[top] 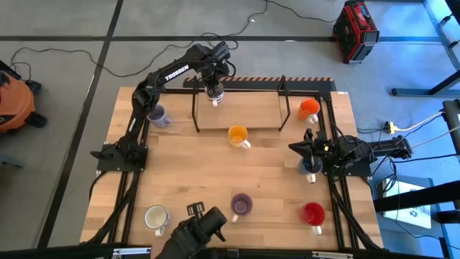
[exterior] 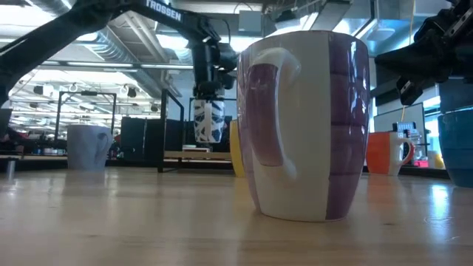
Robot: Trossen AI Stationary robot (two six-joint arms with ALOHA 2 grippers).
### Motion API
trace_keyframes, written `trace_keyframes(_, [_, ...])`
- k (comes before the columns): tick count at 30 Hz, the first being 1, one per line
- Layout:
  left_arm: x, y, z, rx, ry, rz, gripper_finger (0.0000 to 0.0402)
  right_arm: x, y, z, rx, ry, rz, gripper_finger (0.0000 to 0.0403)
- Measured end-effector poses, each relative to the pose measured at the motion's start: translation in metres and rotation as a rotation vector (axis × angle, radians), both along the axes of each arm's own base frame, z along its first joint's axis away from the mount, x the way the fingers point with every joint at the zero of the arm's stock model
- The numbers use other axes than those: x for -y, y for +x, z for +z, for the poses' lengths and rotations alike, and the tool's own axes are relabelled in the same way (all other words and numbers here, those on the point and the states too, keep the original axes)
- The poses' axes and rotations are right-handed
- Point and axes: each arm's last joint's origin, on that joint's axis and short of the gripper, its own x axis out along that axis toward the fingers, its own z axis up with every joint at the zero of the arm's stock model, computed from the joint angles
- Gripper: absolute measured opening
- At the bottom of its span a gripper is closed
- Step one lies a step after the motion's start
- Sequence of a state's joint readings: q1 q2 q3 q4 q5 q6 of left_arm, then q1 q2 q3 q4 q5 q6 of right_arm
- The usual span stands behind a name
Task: Place coffee mugs
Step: Put the top blue patterned mug on the shelf
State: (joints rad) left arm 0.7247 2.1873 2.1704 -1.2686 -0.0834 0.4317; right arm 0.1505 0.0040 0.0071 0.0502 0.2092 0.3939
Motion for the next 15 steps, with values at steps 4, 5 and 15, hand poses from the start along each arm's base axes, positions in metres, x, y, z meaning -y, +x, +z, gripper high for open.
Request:
trace_keyframes(4, [-0.010, -0.007, -0.004, 0.012, -0.036, -0.042, 0.0020, 0.000, 0.000, 0.000, 0.000, 0.001, -0.001, 0.0003])
trace_keyframes(5, [-0.013, -0.008, -0.007, 0.014, -0.047, -0.048, 0.0020, 0.000, 0.000, 0.000, 0.000, 0.001, -0.003, 0.0003])
trace_keyframes(15, [-0.023, -0.015, -0.021, -0.041, -0.085, -0.015, 0.0020, 0.000, 0.000, 0.000, 0.000, 0.002, -0.010, 0.0003])
